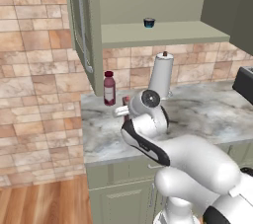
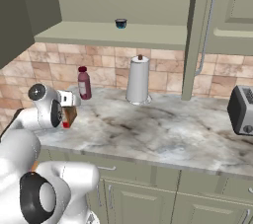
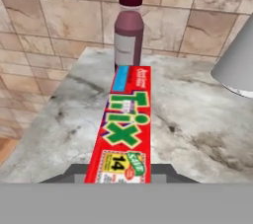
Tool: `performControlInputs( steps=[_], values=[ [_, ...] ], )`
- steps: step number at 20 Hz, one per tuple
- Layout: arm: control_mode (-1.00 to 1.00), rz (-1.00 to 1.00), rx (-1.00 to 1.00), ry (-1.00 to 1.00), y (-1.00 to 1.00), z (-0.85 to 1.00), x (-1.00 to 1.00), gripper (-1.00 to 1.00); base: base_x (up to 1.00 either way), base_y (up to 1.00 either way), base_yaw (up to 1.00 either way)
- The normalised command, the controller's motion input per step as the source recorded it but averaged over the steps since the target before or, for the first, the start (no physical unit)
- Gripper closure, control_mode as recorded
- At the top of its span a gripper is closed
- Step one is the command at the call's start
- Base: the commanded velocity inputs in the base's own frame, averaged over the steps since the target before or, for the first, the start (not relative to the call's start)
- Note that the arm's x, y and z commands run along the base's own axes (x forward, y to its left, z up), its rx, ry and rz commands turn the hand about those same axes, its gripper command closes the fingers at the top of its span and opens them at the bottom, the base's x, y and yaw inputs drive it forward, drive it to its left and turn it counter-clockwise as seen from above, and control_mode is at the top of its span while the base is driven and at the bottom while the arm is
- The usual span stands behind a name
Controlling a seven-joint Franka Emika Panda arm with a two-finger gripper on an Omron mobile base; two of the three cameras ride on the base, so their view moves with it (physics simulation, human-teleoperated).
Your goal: Pick the boxed food and cereal from the counter and place them in the cabinets closest to them.
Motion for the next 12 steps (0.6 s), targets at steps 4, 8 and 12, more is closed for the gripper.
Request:
performControlInputs(
  steps=[4, 8, 12],
  values=[
    [-1.0, 0.0, 0.04, -0.01, -0.01, 0.66, -0.23, 1.0, 0.0, 0.0, 0.0],
    [-1.0, 0.0, 0.09, 0.0, -0.11, 0.68, -0.33, 1.0, 0.0, 0.0, 0.0],
    [-1.0, 0.0, 0.08, 0.03, -0.1, 0.63, -0.37, 1.0, 0.0, 0.0, 0.0]
  ],
)
